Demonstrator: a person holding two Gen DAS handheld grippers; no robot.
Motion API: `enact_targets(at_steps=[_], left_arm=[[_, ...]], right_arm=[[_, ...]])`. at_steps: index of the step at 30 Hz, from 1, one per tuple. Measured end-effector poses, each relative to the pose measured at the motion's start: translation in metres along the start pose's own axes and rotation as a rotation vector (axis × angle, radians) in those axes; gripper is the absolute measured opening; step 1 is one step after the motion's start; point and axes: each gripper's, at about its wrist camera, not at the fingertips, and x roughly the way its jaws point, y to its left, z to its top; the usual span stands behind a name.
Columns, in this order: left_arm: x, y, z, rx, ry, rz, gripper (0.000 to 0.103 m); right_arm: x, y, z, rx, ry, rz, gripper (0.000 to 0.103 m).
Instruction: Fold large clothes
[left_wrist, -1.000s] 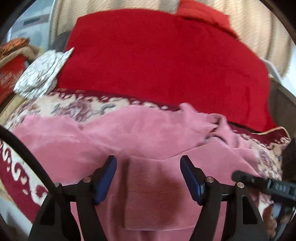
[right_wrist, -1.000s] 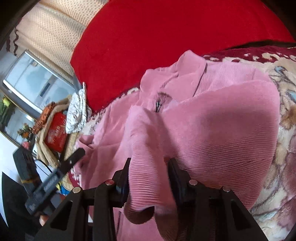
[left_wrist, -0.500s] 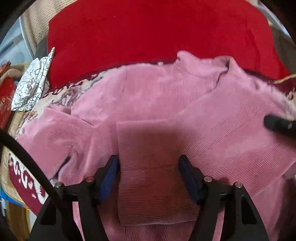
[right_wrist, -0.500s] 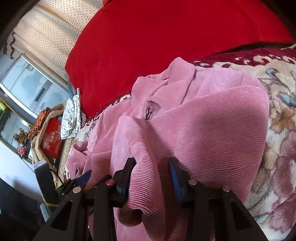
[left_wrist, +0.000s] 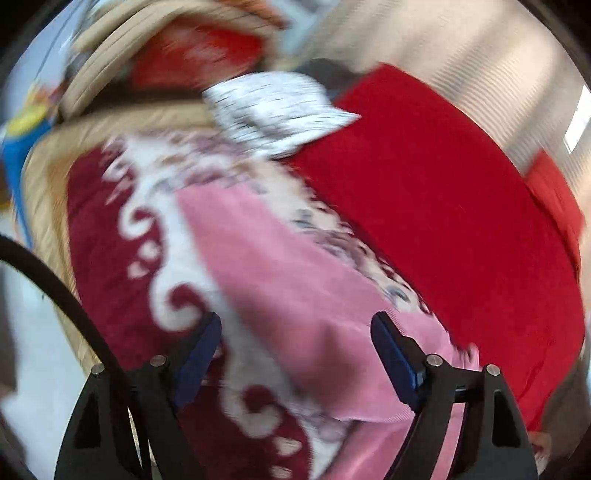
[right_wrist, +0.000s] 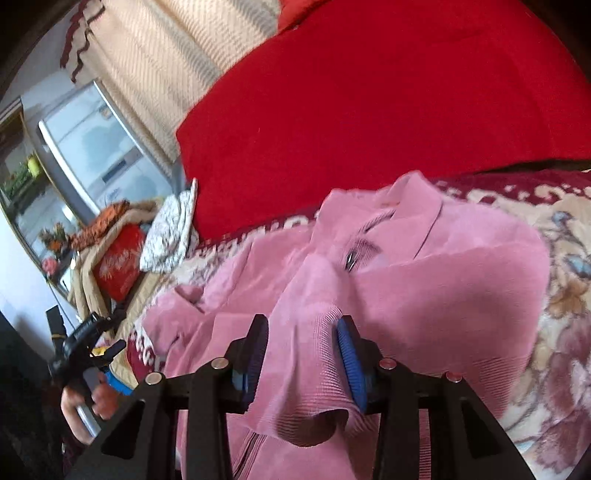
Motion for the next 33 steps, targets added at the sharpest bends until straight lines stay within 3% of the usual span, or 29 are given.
enact_targets(at_steps=[4,7,10,16,19,22,23,25,31,33], left_arm=[[0.005,0.013,0.002,-0.071,0.045,-0.067,0.083],[0.030,0.019,0.010,-0.120,0.065,-0.094,0.082],[0.061,0.028,0.020,-0.173,0.115,-0.130,0.070],[0.112,0.047,0.030,-0.264,0.205,-0.105,0.045],[0.110,0.044,0.032,-0.245,0.189,-0.091,0.034],[0.108,0.037,0.031,-0.194,0.176,-0.064,0.012],[0.106,0.033,0.030,-0.168,0.168,-0.055,0.009],[0.101,0.029,0.031,-0.141,0.149,-0.047,0.006],[0.066,0.004,0.036,-0.039,0.042,-0.125,0.003],[0.050,0.000,0.035,-0.033,0.003,-0.196,0.002]], right_arm=[[0.029,-0.009,-0.007,0.045,0.128,-0.048,0.043],[0.032,-0.021,-0.007,0.092,0.143,-0.035,0.042],[0.031,-0.027,-0.007,0.125,0.147,-0.015,0.042],[0.034,-0.024,-0.008,0.116,0.154,-0.023,0.042],[0.033,-0.026,-0.006,0.125,0.159,-0.018,0.042],[0.034,-0.026,-0.006,0.126,0.161,-0.018,0.042],[0.035,-0.026,-0.006,0.125,0.162,-0.019,0.042],[0.034,-0.025,-0.006,0.124,0.162,-0.021,0.042],[0.034,-0.026,-0.006,0.130,0.164,-0.013,0.042],[0.034,-0.026,-0.006,0.129,0.163,-0.014,0.042]])
